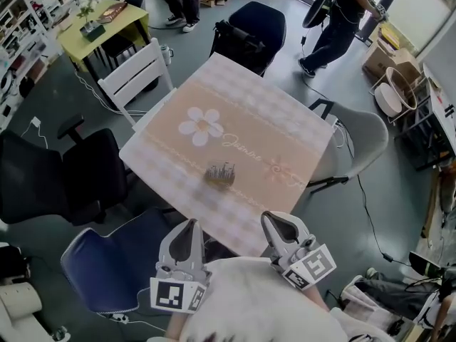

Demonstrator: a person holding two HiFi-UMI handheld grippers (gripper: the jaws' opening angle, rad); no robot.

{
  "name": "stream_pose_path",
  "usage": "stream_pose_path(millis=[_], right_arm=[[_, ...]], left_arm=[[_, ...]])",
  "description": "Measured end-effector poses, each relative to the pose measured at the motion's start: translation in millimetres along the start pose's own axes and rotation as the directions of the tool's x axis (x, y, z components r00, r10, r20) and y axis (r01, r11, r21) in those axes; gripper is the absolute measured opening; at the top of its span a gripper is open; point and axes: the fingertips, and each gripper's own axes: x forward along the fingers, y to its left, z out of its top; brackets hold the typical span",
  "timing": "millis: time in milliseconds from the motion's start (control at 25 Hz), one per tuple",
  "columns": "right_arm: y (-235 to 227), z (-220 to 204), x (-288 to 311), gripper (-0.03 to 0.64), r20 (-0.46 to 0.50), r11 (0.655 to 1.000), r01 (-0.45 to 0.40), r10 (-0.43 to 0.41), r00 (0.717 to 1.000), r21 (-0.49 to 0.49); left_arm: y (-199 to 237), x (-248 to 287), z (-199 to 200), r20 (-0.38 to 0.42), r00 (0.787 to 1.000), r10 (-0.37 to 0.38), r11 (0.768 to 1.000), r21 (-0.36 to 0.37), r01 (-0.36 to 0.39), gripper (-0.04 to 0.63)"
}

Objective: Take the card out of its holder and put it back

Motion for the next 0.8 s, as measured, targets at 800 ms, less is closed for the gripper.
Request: stream_pose_path(millis=[800], right_arm=[[-5.1, 2.0, -5.3, -0.002, 0.014, 1.000, -0.022, 0.022, 1.000, -0.007]], left_arm=[[-12.6, 2.3, 2.6, 0.013, 1.000, -0.015, 1.000, 0.015, 0.015, 0.000]])
